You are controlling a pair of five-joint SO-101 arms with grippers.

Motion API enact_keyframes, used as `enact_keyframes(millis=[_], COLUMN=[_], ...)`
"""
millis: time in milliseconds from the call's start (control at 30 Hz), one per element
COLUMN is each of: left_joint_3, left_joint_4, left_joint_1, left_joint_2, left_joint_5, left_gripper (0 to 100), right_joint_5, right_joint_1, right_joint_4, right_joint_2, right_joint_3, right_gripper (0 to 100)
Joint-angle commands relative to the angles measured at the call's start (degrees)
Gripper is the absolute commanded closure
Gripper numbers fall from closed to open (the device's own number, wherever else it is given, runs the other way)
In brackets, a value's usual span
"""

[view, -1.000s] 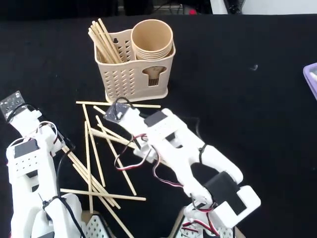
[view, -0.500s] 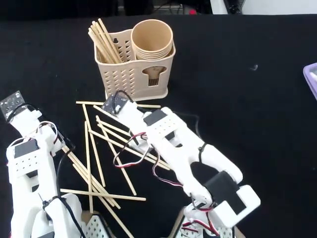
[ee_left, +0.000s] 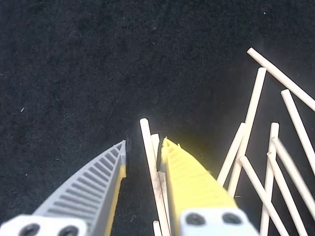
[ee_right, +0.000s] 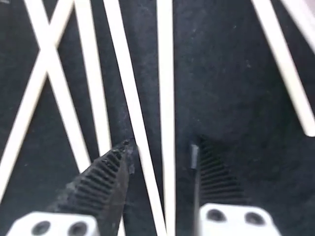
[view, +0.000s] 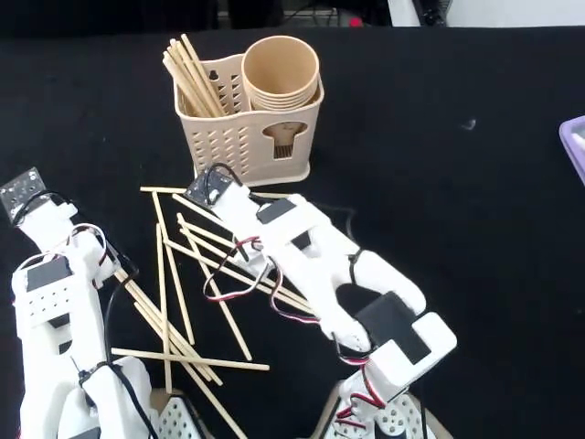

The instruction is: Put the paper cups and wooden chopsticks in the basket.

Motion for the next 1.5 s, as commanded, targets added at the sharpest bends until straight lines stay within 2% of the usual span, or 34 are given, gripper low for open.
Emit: enact_keyframes(millis=[0, 167, 367, 700, 900, 1000, 1133, 1267, 1367, 1467], left_joint_3=[-1.1, -1.1, -1.1, -1.1, -1.1, -1.1, -1.1, -1.1, -1.1, -1.1], left_joint_4=[-0.88, -0.88, -0.88, -0.88, -0.88, -0.88, -0.97, -0.97, -0.97, -0.97], left_joint_1=[-0.84, -0.84, -0.84, -0.84, -0.84, -0.84, -0.84, -0.84, -0.84, -0.84], left_joint_2=[0.09, 0.09, 0.09, 0.09, 0.09, 0.09, 0.09, 0.09, 0.09, 0.09], left_joint_5=[0.26, 0.26, 0.26, 0.26, 0.35, 0.44, 0.44, 0.44, 0.44, 0.35], left_gripper=[88, 88, 88, 88, 88, 88, 88, 88, 88, 88], right_joint_5=[0.0, 0.0, 0.09, -0.44, -3.08, -3.6, -3.34, -3.6, -3.43, -3.34], right_joint_1=[0.53, 0.62, 1.14, 3.16, -3.87, -5.54, -5.45, -5.45, -3.87, -1.14], right_joint_4=[0.35, 1.93, 8.44, 10.46, 23.47, 25.76, 24.09, 18.64, 7.65, 0.79], right_joint_2=[-0.22, -1.8, -12.35, -19.21, -33.45, -40.75, -42.59, -36.88, -29.32, -20.18], right_joint_3=[-2.68, -2.51, -2.24, -0.84, -7.43, -12.62, -13.32, -4.7, 3.03, 3.56], right_gripper=[99.1, 98.8, 98.8, 98.8, 98.8, 98.8, 98.8, 98.4, 91.6, 84.1])
